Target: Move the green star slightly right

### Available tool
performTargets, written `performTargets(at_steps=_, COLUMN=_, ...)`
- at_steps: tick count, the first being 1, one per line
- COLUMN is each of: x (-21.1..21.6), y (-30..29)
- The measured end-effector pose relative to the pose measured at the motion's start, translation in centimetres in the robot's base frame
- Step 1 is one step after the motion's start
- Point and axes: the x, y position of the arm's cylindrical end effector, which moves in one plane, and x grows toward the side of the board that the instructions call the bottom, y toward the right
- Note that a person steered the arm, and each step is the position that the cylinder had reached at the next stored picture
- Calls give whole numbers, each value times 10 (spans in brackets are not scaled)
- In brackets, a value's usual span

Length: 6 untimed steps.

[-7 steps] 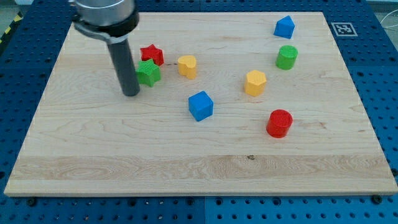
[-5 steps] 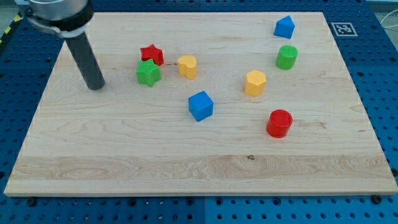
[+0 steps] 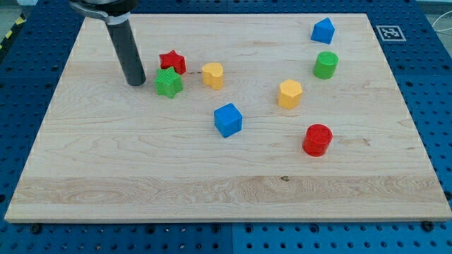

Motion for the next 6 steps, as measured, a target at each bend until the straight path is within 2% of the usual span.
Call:
performTargets(at_steps=3, x=1, y=27)
performTargets(at_steps=6, x=27, y=30)
